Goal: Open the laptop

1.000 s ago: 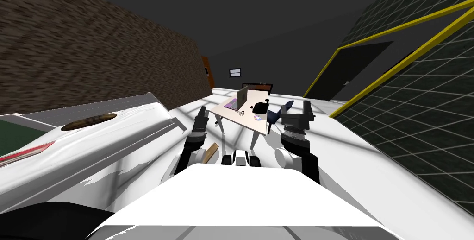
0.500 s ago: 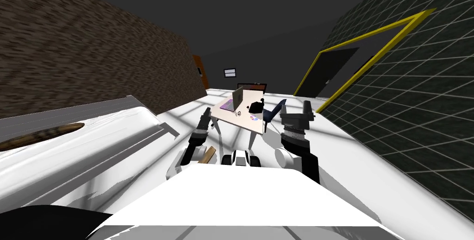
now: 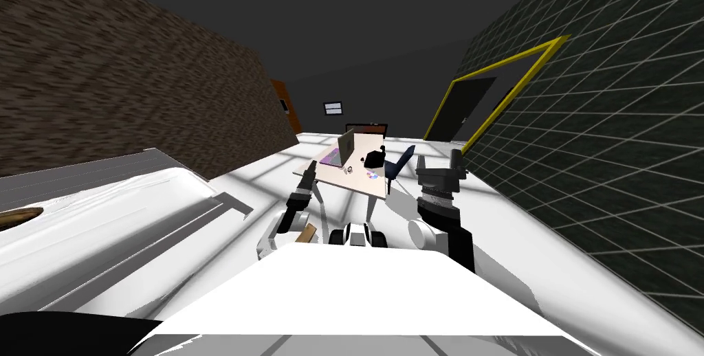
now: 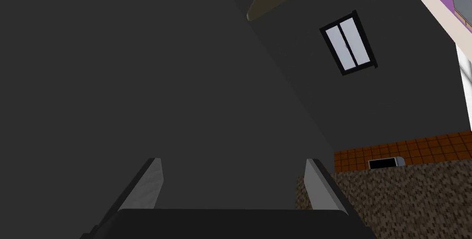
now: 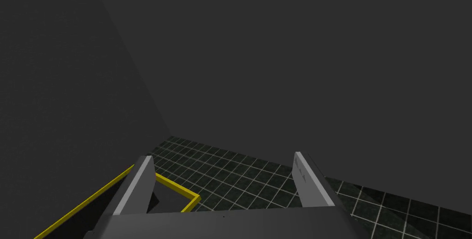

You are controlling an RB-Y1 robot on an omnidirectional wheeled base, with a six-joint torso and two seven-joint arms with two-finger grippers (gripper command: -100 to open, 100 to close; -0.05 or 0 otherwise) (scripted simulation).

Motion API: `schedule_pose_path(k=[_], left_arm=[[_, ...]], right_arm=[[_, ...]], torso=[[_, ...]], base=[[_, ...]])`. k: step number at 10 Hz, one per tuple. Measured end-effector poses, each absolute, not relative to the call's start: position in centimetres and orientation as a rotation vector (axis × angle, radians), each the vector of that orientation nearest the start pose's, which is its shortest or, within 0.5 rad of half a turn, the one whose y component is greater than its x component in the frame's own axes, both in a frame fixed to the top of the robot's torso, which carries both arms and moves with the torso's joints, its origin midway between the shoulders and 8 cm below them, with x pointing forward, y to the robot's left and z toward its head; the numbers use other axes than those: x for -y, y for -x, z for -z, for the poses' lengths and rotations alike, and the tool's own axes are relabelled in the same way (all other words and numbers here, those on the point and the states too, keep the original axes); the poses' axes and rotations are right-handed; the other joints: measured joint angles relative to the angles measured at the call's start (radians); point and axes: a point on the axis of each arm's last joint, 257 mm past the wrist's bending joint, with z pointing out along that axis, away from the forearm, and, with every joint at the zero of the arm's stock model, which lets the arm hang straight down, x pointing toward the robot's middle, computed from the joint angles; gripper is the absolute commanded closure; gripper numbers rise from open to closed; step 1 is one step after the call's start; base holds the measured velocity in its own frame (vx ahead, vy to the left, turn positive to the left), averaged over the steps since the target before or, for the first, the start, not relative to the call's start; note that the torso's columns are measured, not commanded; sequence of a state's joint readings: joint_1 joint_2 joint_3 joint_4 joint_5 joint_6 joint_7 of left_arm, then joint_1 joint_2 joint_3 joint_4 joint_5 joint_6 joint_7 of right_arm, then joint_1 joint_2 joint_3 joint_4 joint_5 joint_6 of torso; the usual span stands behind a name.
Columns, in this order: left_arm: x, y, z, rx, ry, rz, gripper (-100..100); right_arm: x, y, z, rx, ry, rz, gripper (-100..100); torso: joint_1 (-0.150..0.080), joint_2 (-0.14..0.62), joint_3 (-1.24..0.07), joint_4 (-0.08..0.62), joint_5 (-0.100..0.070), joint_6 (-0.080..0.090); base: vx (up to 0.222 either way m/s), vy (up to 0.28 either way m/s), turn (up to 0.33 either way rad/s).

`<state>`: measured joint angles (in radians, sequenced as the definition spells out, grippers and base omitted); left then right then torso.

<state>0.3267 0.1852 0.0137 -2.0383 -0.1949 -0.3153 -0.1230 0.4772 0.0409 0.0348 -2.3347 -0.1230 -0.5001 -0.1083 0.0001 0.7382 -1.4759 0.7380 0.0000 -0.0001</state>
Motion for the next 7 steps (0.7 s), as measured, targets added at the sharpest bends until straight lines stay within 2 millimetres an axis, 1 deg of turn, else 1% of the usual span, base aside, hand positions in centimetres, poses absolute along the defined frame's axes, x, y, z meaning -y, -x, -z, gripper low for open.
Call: schedule_pose_path(k=[1, 4, 5, 6, 7], left_arm=[[-26.5, -44.0, 7.6, -1.078, 0.535, 0.970, -100], [-27.0, -45.8, 10.3, -1.137, 0.565, 0.919, -100], [-27.2, -46.8, 11.0, -1.158, 0.573, 0.901, -100], [-27.8, -47.5, 11.6, -1.180, 0.581, 0.880, -100], [-28.3, -48.1, 12.5, -1.201, 0.590, 0.859, -100]], right_arm=[[28.3, -33.2, -5.5, -0.414, -0.738, -1.540, 0], [28.3, -33.2, -5.5, -0.414, -0.738, -1.540, 0], [28.3, -33.2, -5.5, -0.414, -0.738, -1.540, 0], [28.3, -33.2, -5.5, -0.414, -0.738, -1.540, 0], [28.3, -33.2, -5.5, -0.414, -0.738, -1.540, 0]], torso=[[0.000, 0.000, 0.000, 0.000, 0.000, 0.000], [0.000, 0.000, 0.000, 0.000, 0.000, 0.000], [0.000, 0.000, 0.000, 0.000, 0.000, 0.000], [0.000, 0.000, 0.000, 0.000, 0.000, 0.000], [-0.001, 0.000, 0.000, 0.000, 0.000, 0.000]], base=[[0.039, 0.011, -0.188], [0.040, 0.020, -0.203], [0.038, 0.018, -0.202], [0.033, 0.014, -0.221], [0.022, 0.009, -0.055]])
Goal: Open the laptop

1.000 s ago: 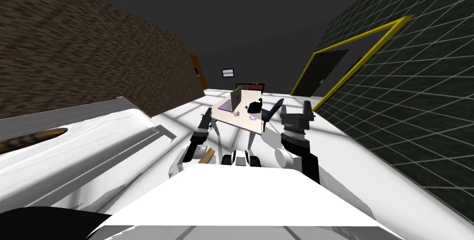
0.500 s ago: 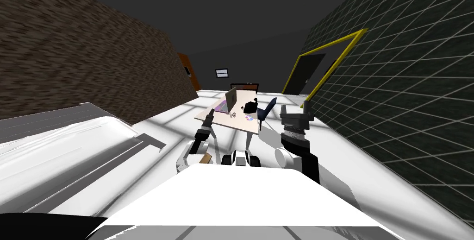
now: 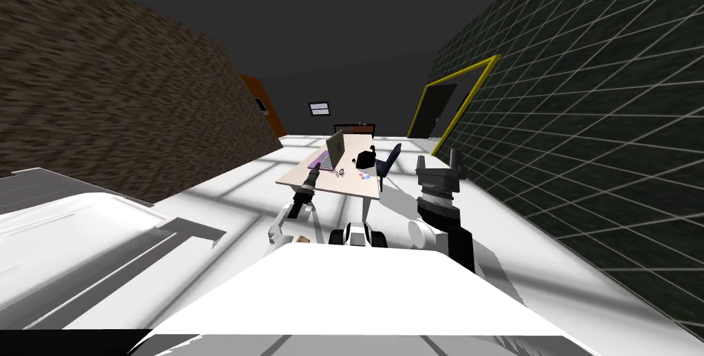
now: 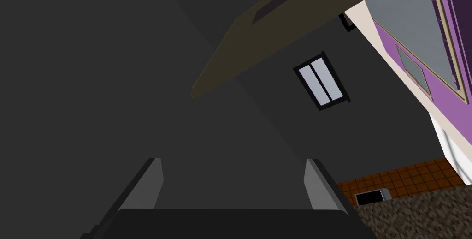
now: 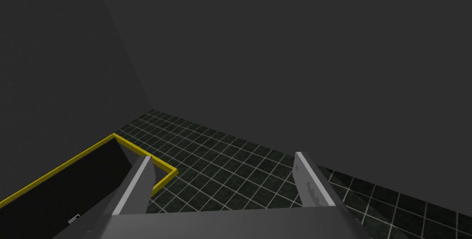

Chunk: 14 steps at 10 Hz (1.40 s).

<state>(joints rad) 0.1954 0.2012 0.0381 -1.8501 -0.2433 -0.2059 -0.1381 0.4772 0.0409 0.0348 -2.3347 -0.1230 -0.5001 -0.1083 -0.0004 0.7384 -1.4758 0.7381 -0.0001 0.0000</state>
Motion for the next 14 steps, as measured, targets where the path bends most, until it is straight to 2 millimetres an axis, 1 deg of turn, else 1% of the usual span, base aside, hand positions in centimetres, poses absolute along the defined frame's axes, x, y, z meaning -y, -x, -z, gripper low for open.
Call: schedule_pose_path(k=[2, 7, 11, 14], left_arm=[[-28.8, -49.0, 13.8, -1.230, 0.599, 0.834, -100], [-31.6, -51.9, 17.6, -1.336, 0.623, 0.715, -100], [-33.2, -53.4, 19.3, -1.391, 0.636, 0.640, -100], [-34.9, -54.3, 20.3, -1.426, 0.640, 0.582, -100]], right_arm=[[28.3, -33.2, -5.5, -0.414, -0.738, -1.540, 0], [28.3, -33.2, -5.5, -0.414, -0.738, -1.540, 0], [28.3, -33.2, -5.5, -0.414, -0.738, -1.540, 0], [28.3, -33.2, -5.5, -0.414, -0.738, -1.540, 0]], torso=[[0.000, 0.000, 0.000, 0.000, 0.000, 0.000], [0.001, -0.001, 0.000, 0.000, 0.000, 0.000], [0.000, 0.000, 0.000, 0.000, 0.000, 0.000], [0.001, -0.001, 0.000, 0.000, 0.000, 0.000]], base=[[0.027, 0.010, -0.163], [0.035, 0.022, -0.198], [0.019, 0.014, -0.107], [0.018, 0.014, -0.118]])
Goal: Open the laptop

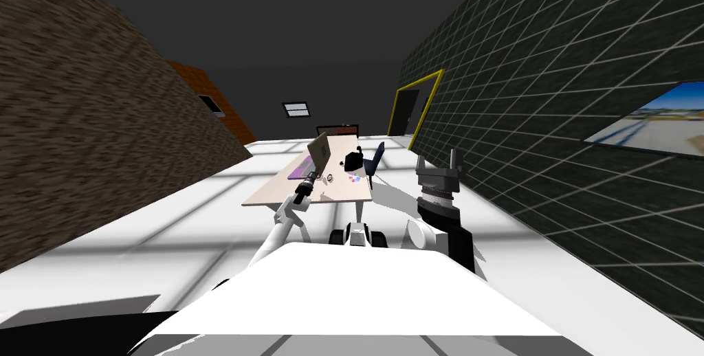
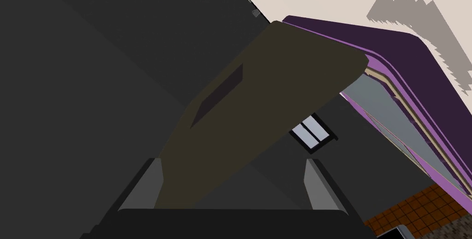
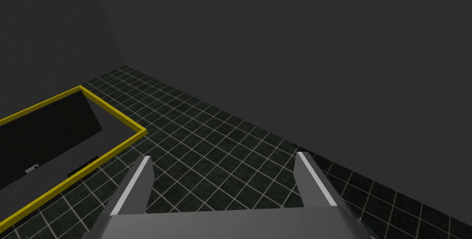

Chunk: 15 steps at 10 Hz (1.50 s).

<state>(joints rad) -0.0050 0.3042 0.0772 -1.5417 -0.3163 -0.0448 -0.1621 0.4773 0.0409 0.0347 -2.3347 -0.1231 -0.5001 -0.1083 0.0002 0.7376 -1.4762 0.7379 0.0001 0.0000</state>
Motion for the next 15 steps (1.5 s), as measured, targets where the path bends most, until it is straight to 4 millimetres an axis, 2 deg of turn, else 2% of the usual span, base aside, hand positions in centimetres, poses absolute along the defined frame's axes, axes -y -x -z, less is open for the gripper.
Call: schedule_pose_path(k=[3, 4, 5, 8, 15], left_arm=[[-36.7, -55.0, 21.0, -1.455, 0.640, 0.527, -100], [-36.8, -55.0, 21.0, -1.456, 0.640, 0.525, -100], [-36.8, -55.0, 21.0, -1.455, 0.640, 0.525, 100], [-36.6, -55.5, 20.6, -1.428, 0.689, 0.574, 100], [-34.0, -56.9, 21.2, -1.341, 0.912, 0.804, 100]], right_arm=[[28.3, -33.2, -5.5, -0.414, -0.738, -1.540, 0], [28.3, -33.2, -5.5, -0.414, -0.738, -1.540, 0], [28.3, -33.2, -5.5, -0.414, -0.738, -1.540, 0], [28.3, -33.2, -5.5, -0.414, -0.738, -1.540, 0], [28.3, -33.2, -5.5, -0.414, -0.738, -1.540, 0]], torso=[[0.000, 0.000, 0.000, 0.000, 0.000, 0.000], [-0.001, 0.001, 0.001, 0.000, 0.000, 0.000], [-0.001, 0.001, 0.001, 0.000, 0.000, 0.000], [0.007, 0.000, 0.001, -0.002, 0.008, 0.004], [-0.002, 0.000, 0.000, 0.000, 0.000, 0.000]], base=[[0.016, 0.015, -0.077], [0.000, 0.000, 0.000], [0.000, 0.000, 0.000], [-0.023, 0.084, 0.008], [-0.024, 0.074, -0.002]])
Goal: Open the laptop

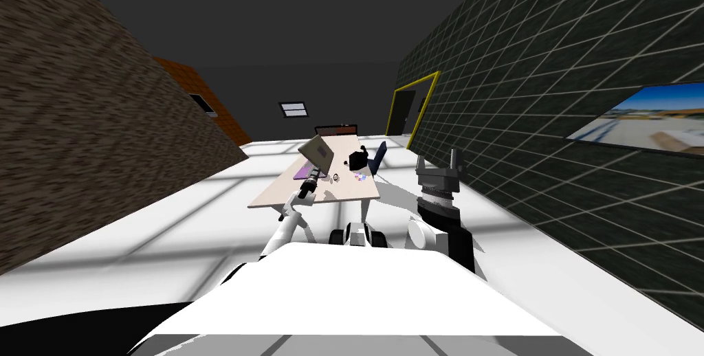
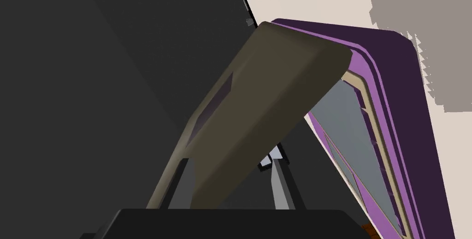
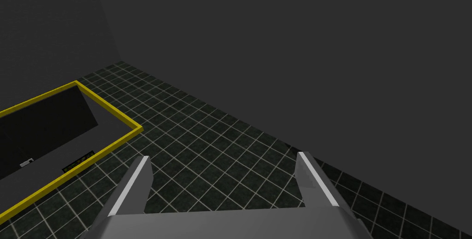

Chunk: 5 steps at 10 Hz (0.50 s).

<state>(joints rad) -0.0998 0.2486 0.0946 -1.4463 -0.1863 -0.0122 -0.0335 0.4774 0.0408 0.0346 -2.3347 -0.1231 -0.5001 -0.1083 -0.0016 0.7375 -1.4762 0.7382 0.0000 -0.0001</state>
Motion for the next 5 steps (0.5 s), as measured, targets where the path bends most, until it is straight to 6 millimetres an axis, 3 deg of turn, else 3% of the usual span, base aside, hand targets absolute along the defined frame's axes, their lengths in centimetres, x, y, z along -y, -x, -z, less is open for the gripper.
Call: schedule_pose_path(k=[5], left_arm=[[-31.6, -57.1, 22.9, -1.242, 1.103, 1.004, 100]], right_arm=[[28.3, -33.2, -5.5, -0.414, -0.738, -1.539, 0]], torso=[[0.002, 0.001, 0.001, 0.001, 0.000, 0.000]], base=[[-0.003, 0.098, 0.009]])
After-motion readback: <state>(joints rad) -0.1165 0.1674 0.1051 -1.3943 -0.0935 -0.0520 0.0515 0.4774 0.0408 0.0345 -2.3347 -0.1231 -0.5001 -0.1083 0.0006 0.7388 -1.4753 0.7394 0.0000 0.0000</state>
